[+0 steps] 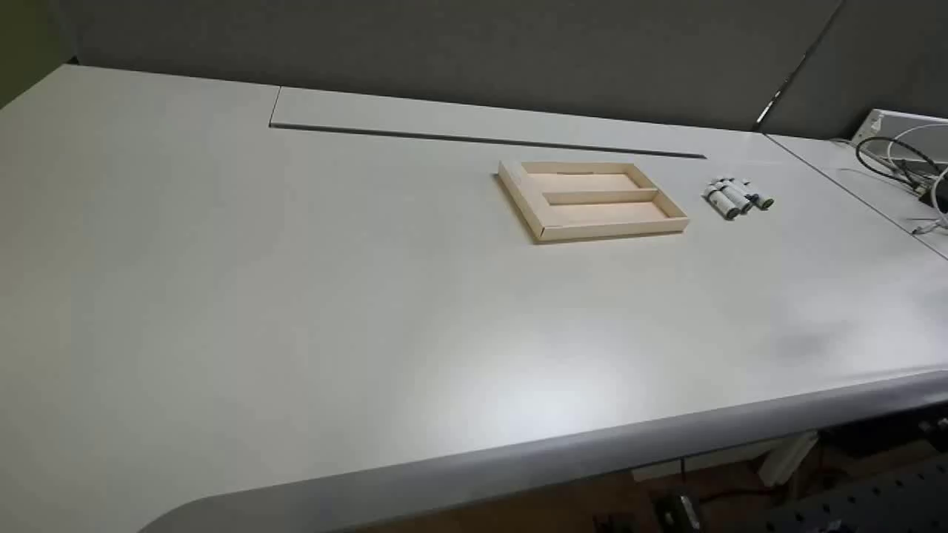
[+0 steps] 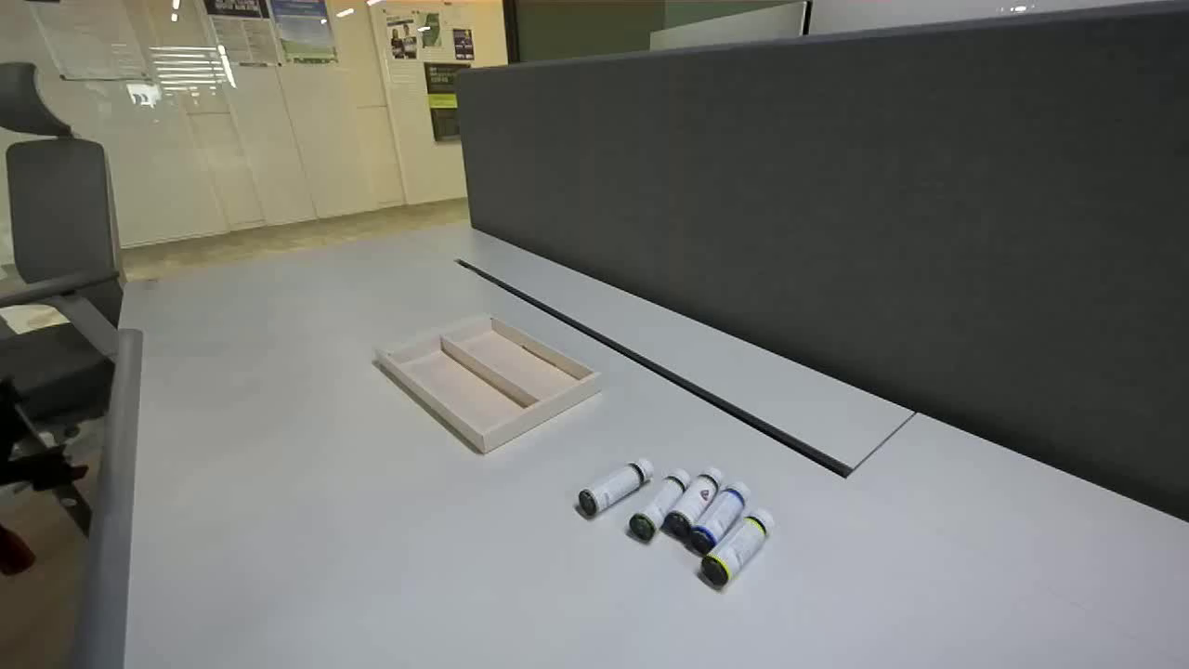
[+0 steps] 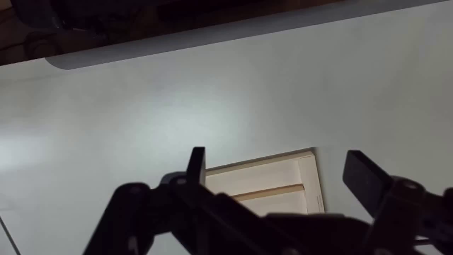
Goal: Put one bottle in the tray
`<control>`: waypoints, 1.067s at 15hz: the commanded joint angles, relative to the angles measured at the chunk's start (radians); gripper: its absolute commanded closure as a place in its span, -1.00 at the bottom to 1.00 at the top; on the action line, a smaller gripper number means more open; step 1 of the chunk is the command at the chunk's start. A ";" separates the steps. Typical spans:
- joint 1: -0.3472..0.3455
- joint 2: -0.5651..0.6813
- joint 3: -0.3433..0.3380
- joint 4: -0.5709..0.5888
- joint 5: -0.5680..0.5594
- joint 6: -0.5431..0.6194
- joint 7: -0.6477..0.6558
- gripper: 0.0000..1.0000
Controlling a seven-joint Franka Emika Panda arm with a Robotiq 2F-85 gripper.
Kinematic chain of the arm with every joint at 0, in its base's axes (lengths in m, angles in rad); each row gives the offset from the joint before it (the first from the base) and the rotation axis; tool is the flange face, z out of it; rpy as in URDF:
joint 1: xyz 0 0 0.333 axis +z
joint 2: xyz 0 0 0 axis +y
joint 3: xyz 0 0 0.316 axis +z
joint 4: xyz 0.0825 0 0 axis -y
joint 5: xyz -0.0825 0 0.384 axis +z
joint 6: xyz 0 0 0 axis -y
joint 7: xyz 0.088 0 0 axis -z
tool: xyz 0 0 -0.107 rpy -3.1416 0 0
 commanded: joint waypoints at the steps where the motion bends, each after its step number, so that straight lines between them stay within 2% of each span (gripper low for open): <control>1: 0.010 0.002 -0.009 0.002 -0.006 -0.001 0.005 -1.00; 9: 0.010 0.002 -0.009 0.002 -0.006 -0.001 0.005 -1.00; 13: 0.018 0.166 -0.063 0.041 0.002 0.157 -0.145 -1.00; 16: 0.016 0.356 -0.101 0.079 -0.055 0.369 -0.321 -1.00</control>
